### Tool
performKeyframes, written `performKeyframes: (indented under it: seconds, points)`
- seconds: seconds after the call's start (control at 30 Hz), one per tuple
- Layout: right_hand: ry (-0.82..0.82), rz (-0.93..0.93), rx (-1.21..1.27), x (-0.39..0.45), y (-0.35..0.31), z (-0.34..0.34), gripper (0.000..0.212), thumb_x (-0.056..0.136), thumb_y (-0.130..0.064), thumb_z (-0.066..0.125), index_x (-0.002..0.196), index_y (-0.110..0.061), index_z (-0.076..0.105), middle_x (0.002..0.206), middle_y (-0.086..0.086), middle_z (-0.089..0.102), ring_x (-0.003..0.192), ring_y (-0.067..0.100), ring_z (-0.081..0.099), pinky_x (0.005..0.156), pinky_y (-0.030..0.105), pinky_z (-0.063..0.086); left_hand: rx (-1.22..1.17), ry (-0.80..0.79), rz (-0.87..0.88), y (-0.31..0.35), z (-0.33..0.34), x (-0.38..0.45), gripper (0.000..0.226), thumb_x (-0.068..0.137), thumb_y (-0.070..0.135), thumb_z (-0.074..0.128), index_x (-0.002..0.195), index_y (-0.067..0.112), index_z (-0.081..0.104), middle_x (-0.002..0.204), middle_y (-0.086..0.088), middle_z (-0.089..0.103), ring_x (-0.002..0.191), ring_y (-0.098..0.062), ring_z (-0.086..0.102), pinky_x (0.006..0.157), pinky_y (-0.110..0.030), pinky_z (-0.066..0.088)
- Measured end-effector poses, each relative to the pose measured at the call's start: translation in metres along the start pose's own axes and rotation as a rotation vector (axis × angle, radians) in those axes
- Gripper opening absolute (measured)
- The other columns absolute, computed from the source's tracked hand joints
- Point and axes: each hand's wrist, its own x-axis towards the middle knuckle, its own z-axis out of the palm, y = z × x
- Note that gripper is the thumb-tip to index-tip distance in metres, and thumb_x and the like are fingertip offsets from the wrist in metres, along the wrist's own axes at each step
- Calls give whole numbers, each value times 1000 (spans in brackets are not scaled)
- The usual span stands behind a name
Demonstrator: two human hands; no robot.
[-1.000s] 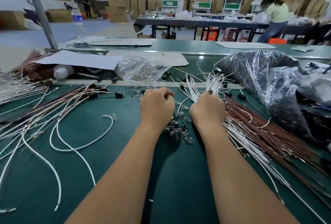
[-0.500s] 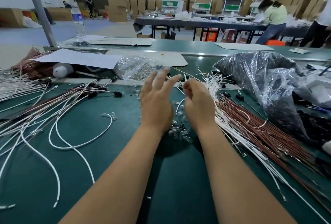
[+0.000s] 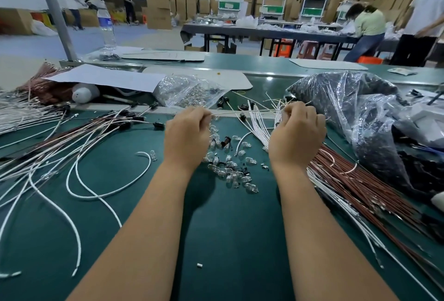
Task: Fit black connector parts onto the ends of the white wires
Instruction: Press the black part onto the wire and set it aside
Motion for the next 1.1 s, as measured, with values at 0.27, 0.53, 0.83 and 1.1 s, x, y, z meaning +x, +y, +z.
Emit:
performKeyframes:
  seconds: [0.27,0.53,0.83,1.1]
  points:
    - [-351,-429,-10,-14,-21,5,46,79,-3,59,120,-23,63,136,1,53,134,21,36,105,37,12,-57,-128,114,3,3,0,17,91,18,64,101,10,75,81,-9,69,79,-30,58,71,-41,48]
    - [-412,-534,-19,-20,-25,8,21,93,-21,54,97,-30,73,99,-11,70,105,13,57,100,36,14,0,-159,110,3,1,3,16,87,19,69,101,16,76,93,-2,74,89,-24,61,83,-37,46]
    - [-382,-503,68,-19,-26,4,17,93,-22,59,94,-25,75,95,-6,74,94,17,63,99,35,21,38,-80,49,1,0,3,17,85,25,71,92,10,76,86,-4,74,82,-22,64,77,-35,49]
    - [-415,-384,148,-23,-25,8,16,95,-21,56,96,-17,72,81,0,73,68,19,60,78,26,32,-78,-122,-109,3,5,0,17,89,27,67,80,13,72,69,5,67,65,-10,60,66,-30,49]
